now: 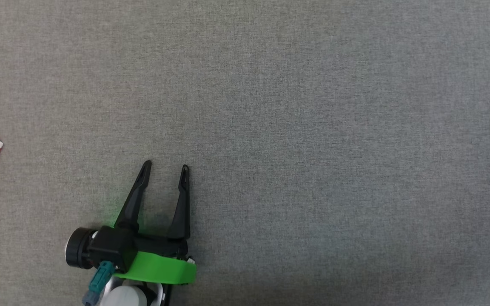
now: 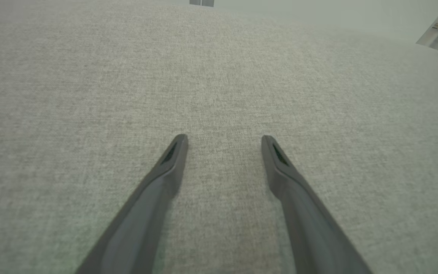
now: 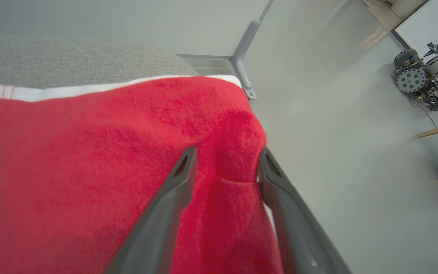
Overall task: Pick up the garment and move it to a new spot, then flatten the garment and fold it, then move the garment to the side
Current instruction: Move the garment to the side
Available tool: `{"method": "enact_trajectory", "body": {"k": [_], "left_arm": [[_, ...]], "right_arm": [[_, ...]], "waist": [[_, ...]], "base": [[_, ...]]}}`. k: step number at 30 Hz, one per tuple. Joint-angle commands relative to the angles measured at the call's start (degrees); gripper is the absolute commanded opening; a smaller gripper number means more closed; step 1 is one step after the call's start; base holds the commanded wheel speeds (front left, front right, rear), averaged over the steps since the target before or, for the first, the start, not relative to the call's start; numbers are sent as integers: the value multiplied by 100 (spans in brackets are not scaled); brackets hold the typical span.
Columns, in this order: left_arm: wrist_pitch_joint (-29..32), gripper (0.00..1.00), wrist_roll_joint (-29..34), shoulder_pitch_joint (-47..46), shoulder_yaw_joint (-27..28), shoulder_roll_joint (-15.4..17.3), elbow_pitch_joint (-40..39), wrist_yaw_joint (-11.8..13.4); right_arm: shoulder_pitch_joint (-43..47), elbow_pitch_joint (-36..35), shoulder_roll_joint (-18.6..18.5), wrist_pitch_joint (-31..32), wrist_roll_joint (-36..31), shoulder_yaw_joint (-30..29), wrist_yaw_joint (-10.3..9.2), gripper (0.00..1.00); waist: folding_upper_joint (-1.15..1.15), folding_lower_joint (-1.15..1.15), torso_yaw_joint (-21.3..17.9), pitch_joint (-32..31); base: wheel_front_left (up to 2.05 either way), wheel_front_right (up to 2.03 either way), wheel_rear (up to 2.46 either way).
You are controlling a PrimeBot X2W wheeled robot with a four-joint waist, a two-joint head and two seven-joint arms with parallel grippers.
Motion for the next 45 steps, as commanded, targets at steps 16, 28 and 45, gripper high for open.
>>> {"method": "enact_trajectory", "body": {"k": [16,28,45], "left_arm": [[6,100,-546,653,110,23,337,177],[5,100,-276,1158,563,22,591,16],[5,100,-336,1206,820,22,784,59]], "right_arm": [[2064,-1967,1463,-2272,-456,540,-4,100],[5422,-4007,3501,-2319,-1029,592,-5,100],[6053,-4470,3748,-2321,-712,1117,-5,100]], "waist": [[-1,-2,25,-2347],[-1,-2,175,-3373],[-1,-2,-131,-3487]], "base": [[0,0,0],[0,0,0],[0,0,0]]}}
